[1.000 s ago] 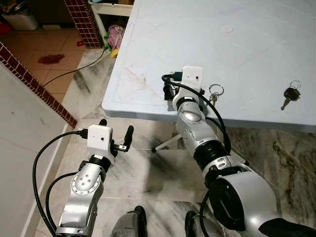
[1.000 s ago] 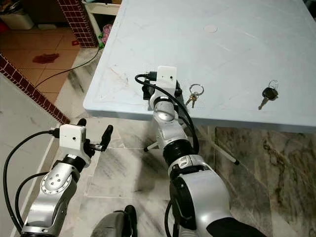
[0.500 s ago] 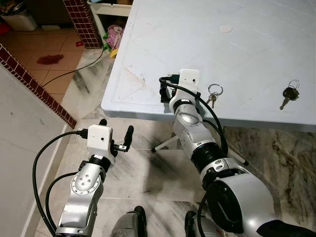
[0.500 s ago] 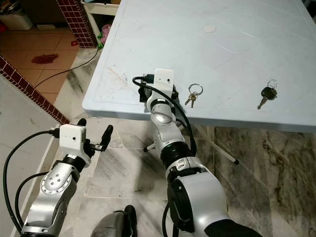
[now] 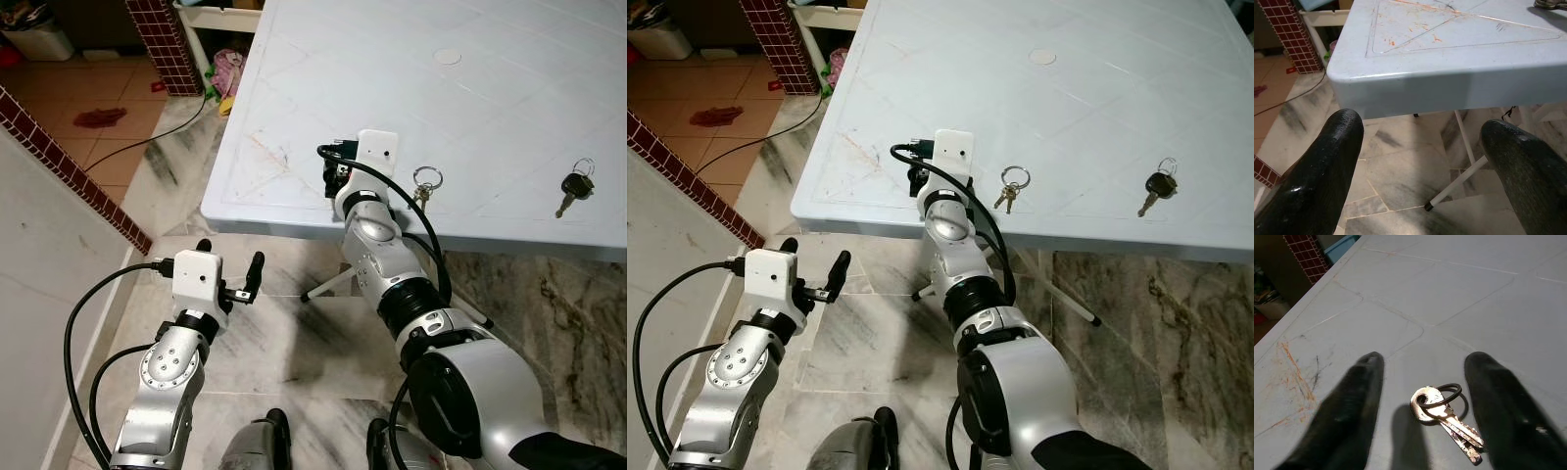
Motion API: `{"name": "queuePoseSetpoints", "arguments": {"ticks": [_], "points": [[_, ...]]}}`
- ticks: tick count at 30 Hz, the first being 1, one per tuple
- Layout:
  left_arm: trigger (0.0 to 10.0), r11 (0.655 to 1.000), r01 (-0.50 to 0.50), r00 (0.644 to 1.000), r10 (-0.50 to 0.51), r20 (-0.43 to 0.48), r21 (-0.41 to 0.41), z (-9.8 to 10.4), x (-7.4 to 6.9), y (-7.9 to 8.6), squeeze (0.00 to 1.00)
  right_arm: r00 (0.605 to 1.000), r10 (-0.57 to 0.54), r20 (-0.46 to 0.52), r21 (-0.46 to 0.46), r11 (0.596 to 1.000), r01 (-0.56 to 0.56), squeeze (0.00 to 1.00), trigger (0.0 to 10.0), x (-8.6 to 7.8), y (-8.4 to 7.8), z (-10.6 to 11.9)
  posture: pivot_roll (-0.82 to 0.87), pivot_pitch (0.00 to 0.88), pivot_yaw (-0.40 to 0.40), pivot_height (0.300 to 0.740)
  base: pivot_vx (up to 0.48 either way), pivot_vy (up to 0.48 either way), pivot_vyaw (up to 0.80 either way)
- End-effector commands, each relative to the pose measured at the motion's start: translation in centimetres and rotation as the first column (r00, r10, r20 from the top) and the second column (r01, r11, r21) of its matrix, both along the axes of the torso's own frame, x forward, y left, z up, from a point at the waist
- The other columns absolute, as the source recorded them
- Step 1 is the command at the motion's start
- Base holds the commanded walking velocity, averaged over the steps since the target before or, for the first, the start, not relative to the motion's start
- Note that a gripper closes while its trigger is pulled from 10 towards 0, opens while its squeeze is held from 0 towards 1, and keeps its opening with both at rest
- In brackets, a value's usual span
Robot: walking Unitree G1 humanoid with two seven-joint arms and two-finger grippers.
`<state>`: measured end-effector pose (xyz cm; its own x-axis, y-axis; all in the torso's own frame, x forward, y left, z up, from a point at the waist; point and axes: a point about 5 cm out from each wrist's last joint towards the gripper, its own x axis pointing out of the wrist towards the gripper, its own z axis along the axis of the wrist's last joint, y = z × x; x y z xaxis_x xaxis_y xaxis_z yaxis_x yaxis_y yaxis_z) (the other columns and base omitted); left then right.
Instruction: Hang keys on a hook
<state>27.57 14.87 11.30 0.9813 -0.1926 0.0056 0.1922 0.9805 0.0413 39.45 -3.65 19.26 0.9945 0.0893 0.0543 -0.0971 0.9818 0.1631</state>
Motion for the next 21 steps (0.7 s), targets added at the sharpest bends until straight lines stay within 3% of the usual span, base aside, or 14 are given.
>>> {"name": "queuePoseSetpoints", "arguments": {"ticks": [1,14,21], "points": [[10.0,1.0,-0.003,1.0,0.003,-0.006,0.012,0.0,-0.3,0.3,0.0,1.0,0.023,-0.019,0.019,1.0,-0.023,0.0,0.0,-0.3,1.1,-0.2,0.11,0.251,0.098,0.74,0.0,0.0,0.0],[10.0,1.0,-0.002,1.0,0.002,-0.009,0.009,0.0,-0.3,0.2,0.0,0.998,0.014,-0.064,0.069,0.998,-0.009,0.0,0.0,-0.4,1.2,-0.8,0.11,0.254,0.098,0.74,0.0,0.0,0.0],[10.0,1.0,-0.002,1.0,0.002,-0.01,0.009,-0.1,-0.3,0.2,0.0,0.988,-0.041,-0.149,0.115,0.992,0.058,0.0,0.0,-0.4,0.1,-2.1,0.11,0.256,0.096,0.74,0.0,0.0,0.0]]}}
